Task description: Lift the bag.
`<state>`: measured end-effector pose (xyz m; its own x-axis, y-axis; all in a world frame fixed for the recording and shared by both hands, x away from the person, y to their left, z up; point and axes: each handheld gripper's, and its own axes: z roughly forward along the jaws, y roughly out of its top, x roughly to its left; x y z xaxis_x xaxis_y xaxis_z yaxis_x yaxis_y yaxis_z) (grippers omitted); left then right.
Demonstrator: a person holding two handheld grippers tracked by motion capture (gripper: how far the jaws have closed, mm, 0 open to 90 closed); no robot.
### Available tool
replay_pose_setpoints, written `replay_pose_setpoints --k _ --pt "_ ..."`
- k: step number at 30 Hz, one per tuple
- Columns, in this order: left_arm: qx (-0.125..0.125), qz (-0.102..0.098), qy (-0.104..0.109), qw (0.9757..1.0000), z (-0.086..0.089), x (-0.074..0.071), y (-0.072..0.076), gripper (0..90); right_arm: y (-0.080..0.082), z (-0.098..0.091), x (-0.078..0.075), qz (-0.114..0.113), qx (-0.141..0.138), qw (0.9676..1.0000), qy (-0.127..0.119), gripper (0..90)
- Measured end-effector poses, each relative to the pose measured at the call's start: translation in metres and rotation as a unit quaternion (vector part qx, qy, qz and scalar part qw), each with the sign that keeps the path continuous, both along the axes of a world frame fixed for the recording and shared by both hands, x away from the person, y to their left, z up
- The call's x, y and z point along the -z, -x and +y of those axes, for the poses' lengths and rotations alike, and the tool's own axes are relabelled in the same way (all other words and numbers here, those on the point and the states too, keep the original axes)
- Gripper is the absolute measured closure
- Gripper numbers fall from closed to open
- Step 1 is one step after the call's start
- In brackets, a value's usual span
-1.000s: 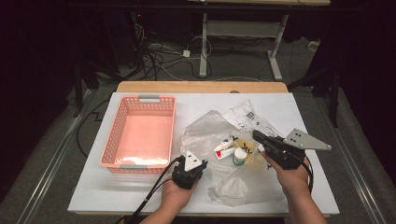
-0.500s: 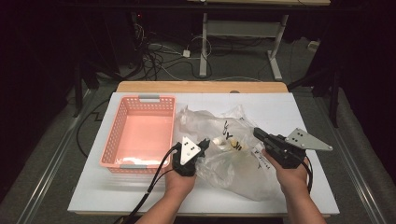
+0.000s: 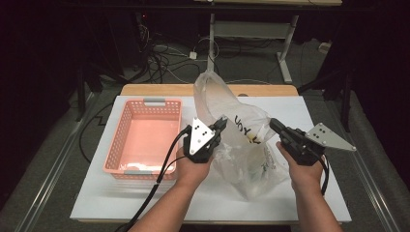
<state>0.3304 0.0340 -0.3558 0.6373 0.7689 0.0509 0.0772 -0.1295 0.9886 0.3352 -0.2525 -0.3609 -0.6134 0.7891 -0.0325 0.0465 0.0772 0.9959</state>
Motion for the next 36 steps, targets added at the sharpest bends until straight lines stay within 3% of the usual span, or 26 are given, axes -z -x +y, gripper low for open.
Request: replay_pose_setpoints --k 9,16,18,22,26,32,36 --pt "0.0 -0.035 0.005 0.9994 -0.015 -0.043 -0.02 88.5 -0.017 -0.003 -0.027 -0.033 0.027 0.999 -0.013 90.0" --pt "0.007 -0.054 0.008 0.9985 -0.033 -0.078 -0.038 88.5 -0.027 -0.01 -0.067 -0.059 0.048 0.9966 -0.033 90.0" --pt "0.01 -0.06 0.0 0.9981 -0.04 -0.088 -0.042 88.5 -0.029 -0.011 -0.08 -0.064 0.057 0.9956 -0.037 90.0" --pt "0.008 -0.076 0.002 0.997 -0.047 -0.103 -0.048 88.5 -0.031 -0.014 -0.098 -0.084 0.065 0.9937 -0.036 90.0" --pt "0.006 -0.059 -0.013 0.9981 -0.051 -0.094 -0.058 88.3 -0.036 -0.017 -0.098 -0.076 0.068 0.994 -0.038 90.0" --pt "0.002 -0.004 -0.006 1.0 -0.042 -0.056 -0.066 87.3 -0.044 -0.019 -0.063 -0.035 0.071 0.9966 -0.023 90.0" --pt "0.009 0.026 -0.009 0.9996 -0.03 -0.042 -0.061 74.8 -0.046 -0.019 -0.047 -0.018 0.07 0.9973 -0.01 90.0"
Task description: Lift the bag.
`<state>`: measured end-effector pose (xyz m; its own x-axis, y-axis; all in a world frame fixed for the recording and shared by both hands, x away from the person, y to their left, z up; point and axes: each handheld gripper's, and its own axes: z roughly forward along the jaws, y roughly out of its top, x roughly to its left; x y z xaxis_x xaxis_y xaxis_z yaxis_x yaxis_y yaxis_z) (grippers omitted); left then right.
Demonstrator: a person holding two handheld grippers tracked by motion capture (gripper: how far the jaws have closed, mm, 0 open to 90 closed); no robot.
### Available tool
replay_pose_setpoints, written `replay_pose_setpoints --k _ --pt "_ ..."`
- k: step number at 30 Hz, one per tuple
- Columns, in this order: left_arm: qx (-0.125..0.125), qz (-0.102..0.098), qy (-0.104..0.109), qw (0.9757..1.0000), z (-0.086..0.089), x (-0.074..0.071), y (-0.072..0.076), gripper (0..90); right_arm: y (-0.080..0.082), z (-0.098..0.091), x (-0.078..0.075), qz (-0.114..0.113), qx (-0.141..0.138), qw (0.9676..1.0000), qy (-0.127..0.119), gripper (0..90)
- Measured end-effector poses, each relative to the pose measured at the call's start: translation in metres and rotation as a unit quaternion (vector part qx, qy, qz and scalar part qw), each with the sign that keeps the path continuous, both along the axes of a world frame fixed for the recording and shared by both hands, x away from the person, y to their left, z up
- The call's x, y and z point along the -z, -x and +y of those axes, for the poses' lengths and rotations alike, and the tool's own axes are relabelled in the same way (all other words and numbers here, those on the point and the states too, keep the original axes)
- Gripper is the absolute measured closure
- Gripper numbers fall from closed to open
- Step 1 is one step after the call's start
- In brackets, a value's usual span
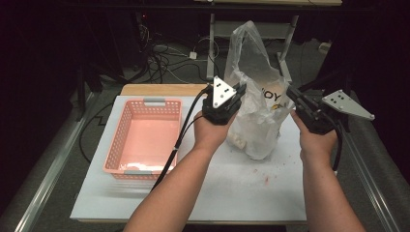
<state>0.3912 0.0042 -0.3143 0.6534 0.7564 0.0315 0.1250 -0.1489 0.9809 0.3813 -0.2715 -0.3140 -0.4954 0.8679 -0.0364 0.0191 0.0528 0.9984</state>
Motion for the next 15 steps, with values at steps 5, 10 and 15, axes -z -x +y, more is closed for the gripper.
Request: replay_pose_setpoints --k 5,10,15 --pt "0.004 0.011 -0.018 0.9998 0.02 0.01 0.024 57.4 -0.004 -0.003 0.009 0.015 0.009 0.9998 0.012 90.0" --pt "0.021 0.006 -0.035 0.9991 0.033 0.024 0.061 47.0 -0.002 -0.005 0.009 0.014 0.011 0.9998 0.013 90.0" --pt "0.047 0.042 -0.03 0.9976 0.04 0.053 0.081 42.3 0.008 -0.006 0.004 0.01 0.006 0.9998 0.016 90.0"
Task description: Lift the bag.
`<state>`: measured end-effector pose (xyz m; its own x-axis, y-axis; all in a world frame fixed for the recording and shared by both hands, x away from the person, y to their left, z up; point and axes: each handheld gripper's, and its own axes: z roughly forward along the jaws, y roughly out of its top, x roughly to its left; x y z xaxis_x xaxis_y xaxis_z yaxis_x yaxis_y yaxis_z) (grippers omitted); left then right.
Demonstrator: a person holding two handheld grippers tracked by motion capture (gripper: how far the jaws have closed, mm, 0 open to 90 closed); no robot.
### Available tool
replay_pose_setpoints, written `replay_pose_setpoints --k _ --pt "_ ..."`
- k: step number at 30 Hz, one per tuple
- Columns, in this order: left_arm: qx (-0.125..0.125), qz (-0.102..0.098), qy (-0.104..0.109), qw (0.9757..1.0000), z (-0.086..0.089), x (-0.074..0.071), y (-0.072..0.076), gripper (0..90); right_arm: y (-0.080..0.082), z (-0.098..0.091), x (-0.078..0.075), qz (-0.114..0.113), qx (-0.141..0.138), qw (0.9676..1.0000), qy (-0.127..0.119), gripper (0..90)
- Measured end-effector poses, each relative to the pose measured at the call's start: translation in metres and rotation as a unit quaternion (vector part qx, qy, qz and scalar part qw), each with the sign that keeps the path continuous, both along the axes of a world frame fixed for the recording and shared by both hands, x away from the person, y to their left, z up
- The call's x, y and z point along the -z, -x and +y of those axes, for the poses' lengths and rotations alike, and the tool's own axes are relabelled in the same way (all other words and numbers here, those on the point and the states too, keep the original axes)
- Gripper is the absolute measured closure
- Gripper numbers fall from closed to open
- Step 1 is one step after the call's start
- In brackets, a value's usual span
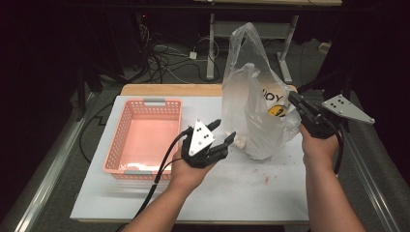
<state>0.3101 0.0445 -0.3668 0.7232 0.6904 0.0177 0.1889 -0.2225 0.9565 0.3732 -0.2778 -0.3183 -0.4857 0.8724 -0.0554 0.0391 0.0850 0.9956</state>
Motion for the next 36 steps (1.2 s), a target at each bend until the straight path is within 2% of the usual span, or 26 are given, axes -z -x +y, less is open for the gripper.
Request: replay_pose_setpoints --k 3,7,9,13,15,18,20,22,24,26,28,29,31,34,36 --pt "0.005 0.031 0.004 0.9995 0.003 0.02 0.003 38.8 0.009 -0.001 -0.004 -0.007 -0.006 1.0 -0.001 86.0" --pt "0.011 0.058 -0.007 0.9982 0.005 0.041 0.005 31.8 0.024 -0.006 -0.012 -0.021 -0.017 0.9996 0.004 78.1" --pt "0.015 0.071 -0.005 0.9974 0.006 0.05 0.007 29.7 0.032 -0.009 -0.017 -0.026 -0.02 0.9995 -0.001 74.2" --pt "0.016 0.085 -0.006 0.9962 0.007 0.061 0.009 23.5 0.045 -0.018 -0.019 -0.028 -0.019 0.9994 -0.001 65.8" --pt "0.015 0.09 -0.012 0.9958 0.008 0.065 0.01 19.3 0.05 -0.023 -0.015 -0.019 -0.015 0.9997 -0.004 60.3" --pt "0.019 0.096 -0.018 0.995 0.008 0.07 0.013 14.1 0.054 -0.03 -0.003 -0.003 -0.004 1.0 -0.004 53.7" --pt "0.017 0.09 -0.023 0.9955 0.009 0.073 0.016 14.0 0.056 -0.034 0.009 0.01 -0.005 0.9999 0.0 47.2" --pt "0.013 0.095 -0.025 0.995 0.009 0.077 0.017 8.9 0.058 -0.035 0.023 0.026 -0.007 0.9996 0.013 39.7" --pt "0.012 0.103 -0.025 0.9943 0.008 0.08 0.016 3.6 0.06 -0.036 0.038 0.041 -0.012 0.999 0.014 32.9" --pt "0.012 0.104 -0.029 0.9941 0.008 0.082 0.016 0.0 0.061 -0.037 0.053 0.066 -0.019 0.9974 0.019 28.9" --pt "0.014 0.103 -0.027 0.9943 0.009 0.082 0.017 0.0 0.063 -0.037 0.068 0.087 -0.021 0.9958 0.02 24.2" --pt "0.014 0.102 -0.026 0.9943 0.009 0.083 0.017 0.0 0.062 -0.039 0.075 0.081 -0.027 0.9959 0.03 20.9" --pt "0.014 0.102 -0.024 0.9944 0.01 0.083 0.018 0.0 0.066 -0.038 0.087 0.106 -0.02 0.994 0.019 14.3" --pt "0.016 0.101 -0.028 0.9944 0.01 0.084 0.02 0.0 0.067 -0.037 0.1 0.121 -0.014 0.9923 0.022 0.3" --pt "0.016 0.101 -0.026 0.9944 0.01 0.084 0.021 0.0 0.067 -0.037 0.105 0.126 -0.016 0.9916 0.024 0.2"
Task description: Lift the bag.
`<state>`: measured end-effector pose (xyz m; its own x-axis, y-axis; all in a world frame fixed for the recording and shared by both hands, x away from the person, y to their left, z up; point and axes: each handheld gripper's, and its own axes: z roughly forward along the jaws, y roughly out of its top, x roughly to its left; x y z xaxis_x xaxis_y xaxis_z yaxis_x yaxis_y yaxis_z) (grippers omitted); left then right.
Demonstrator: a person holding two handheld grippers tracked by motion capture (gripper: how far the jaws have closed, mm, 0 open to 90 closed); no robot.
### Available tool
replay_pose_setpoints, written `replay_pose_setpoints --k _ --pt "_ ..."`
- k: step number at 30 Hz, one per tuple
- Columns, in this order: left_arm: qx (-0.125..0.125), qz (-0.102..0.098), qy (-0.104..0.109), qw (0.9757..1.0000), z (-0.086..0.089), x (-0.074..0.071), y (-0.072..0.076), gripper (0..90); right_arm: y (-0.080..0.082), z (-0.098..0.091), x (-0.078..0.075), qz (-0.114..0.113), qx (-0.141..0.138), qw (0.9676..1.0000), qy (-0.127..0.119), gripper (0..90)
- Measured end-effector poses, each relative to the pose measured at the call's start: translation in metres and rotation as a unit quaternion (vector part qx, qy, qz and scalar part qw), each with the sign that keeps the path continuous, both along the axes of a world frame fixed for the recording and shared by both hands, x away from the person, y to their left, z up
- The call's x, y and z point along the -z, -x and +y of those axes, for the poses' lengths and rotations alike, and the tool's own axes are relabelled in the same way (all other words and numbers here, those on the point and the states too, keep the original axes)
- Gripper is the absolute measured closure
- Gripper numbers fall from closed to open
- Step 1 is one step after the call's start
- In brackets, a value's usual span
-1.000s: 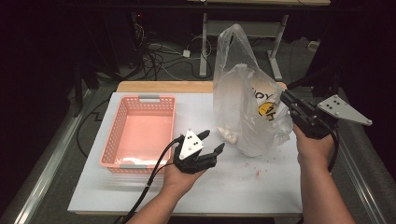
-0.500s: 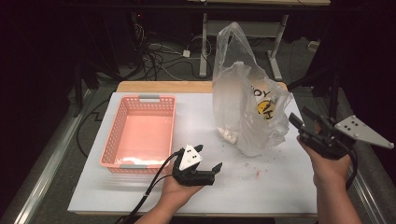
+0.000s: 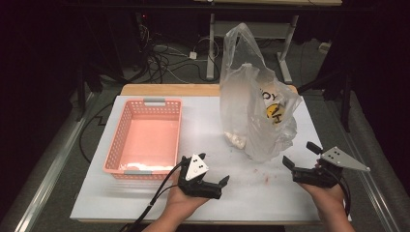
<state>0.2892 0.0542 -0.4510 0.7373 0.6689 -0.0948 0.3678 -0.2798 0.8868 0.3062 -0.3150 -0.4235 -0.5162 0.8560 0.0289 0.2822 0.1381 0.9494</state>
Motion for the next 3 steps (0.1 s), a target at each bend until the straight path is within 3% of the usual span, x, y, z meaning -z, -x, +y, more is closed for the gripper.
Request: replay_pose_setpoints --k 3 --pt "0.0 -0.001 -0.001 1.0 -0.0001 0.0015 0.0006 0.0 0.0005 0.0004 0.0065 0.009 -0.006 0.9999 0.004 0.2"
